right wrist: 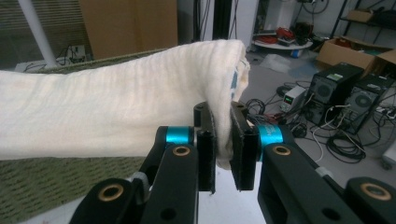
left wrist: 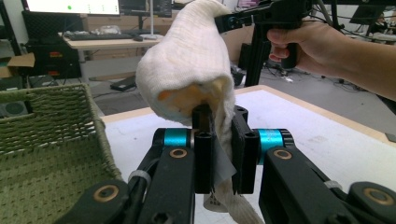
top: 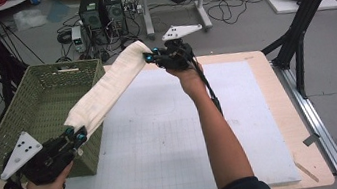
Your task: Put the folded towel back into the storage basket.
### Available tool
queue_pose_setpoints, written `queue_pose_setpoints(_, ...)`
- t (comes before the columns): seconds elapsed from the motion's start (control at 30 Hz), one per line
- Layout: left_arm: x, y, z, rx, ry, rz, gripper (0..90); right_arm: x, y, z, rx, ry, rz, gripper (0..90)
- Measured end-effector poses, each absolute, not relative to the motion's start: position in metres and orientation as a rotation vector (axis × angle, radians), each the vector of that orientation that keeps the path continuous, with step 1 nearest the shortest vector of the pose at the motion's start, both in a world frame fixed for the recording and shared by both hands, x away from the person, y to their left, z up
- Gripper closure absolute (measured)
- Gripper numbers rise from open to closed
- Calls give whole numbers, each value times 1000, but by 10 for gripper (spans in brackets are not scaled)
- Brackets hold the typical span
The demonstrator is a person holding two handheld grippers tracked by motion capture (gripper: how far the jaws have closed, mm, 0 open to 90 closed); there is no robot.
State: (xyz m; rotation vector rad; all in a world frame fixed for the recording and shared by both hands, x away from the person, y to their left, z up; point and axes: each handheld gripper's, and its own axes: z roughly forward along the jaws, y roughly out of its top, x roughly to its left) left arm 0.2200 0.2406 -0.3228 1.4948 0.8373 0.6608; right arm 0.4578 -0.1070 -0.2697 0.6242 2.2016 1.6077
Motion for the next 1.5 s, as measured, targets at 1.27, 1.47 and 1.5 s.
queue_pose_setpoints(1.27,205,322,-327,1415,1120,855,808,508,76,-259,540,2333,1502,823)
queue_pose_setpoints(1.47,206,330,-330,1425,1166,876,806,513,95,-267,548,2357,1457,822)
queue_pose_setpoints(1.5,206,332,-331,1414,1183,871,803,513,100,-269,550,2358,1449,822)
